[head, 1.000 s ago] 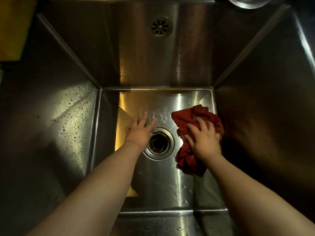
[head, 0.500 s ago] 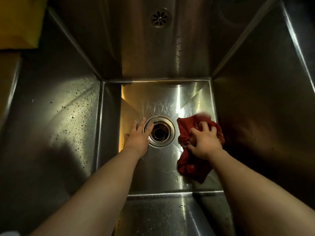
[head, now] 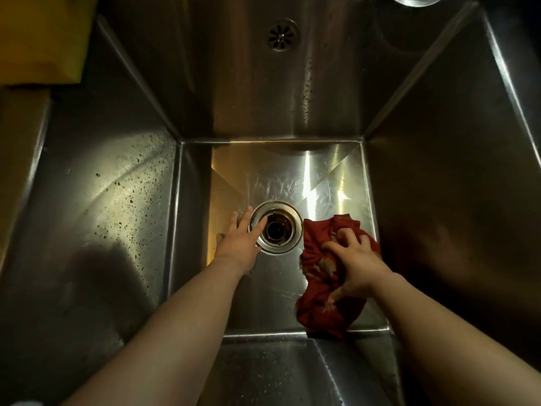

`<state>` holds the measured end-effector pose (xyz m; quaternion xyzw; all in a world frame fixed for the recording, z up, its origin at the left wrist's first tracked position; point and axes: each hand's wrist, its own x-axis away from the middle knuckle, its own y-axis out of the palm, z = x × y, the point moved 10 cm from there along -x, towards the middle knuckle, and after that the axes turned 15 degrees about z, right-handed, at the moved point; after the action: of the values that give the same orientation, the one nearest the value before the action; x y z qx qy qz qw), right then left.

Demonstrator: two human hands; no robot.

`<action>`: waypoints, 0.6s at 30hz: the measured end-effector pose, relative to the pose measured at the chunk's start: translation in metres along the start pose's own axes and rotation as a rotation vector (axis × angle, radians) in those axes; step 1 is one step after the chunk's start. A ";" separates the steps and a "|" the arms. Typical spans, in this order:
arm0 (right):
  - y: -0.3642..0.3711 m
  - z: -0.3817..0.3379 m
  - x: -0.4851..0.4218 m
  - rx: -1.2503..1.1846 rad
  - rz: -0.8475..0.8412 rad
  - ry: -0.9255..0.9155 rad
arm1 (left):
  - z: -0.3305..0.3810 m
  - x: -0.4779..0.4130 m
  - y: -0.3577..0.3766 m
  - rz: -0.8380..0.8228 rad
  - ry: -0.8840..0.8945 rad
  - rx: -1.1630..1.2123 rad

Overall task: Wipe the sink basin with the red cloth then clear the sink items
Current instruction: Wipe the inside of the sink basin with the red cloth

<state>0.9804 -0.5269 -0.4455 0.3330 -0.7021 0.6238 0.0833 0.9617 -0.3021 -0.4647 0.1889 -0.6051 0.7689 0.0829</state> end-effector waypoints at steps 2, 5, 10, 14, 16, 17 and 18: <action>-0.003 -0.005 -0.004 -0.001 0.056 0.005 | 0.000 0.000 0.000 -0.007 0.002 -0.007; -0.007 -0.010 -0.010 -0.017 0.105 0.005 | 0.001 -0.002 -0.001 -0.010 0.007 -0.009; -0.009 -0.007 -0.013 -0.080 0.152 0.024 | 0.003 -0.001 -0.001 0.020 0.019 -0.029; -0.021 -0.008 -0.019 -0.123 0.232 0.054 | 0.003 -0.002 -0.001 0.010 0.015 -0.022; -0.037 -0.017 -0.030 -0.167 0.349 0.068 | 0.002 -0.002 -0.002 0.007 0.010 -0.012; -0.044 -0.024 -0.036 -0.185 0.390 0.062 | 0.002 -0.001 -0.003 0.003 0.009 -0.005; -0.047 -0.033 -0.042 -0.197 0.404 0.042 | 0.002 -0.001 -0.004 -0.001 0.010 0.003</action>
<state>1.0300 -0.4811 -0.4227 0.1626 -0.8102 0.5631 0.0033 0.9648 -0.3030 -0.4613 0.1853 -0.6034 0.7709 0.0859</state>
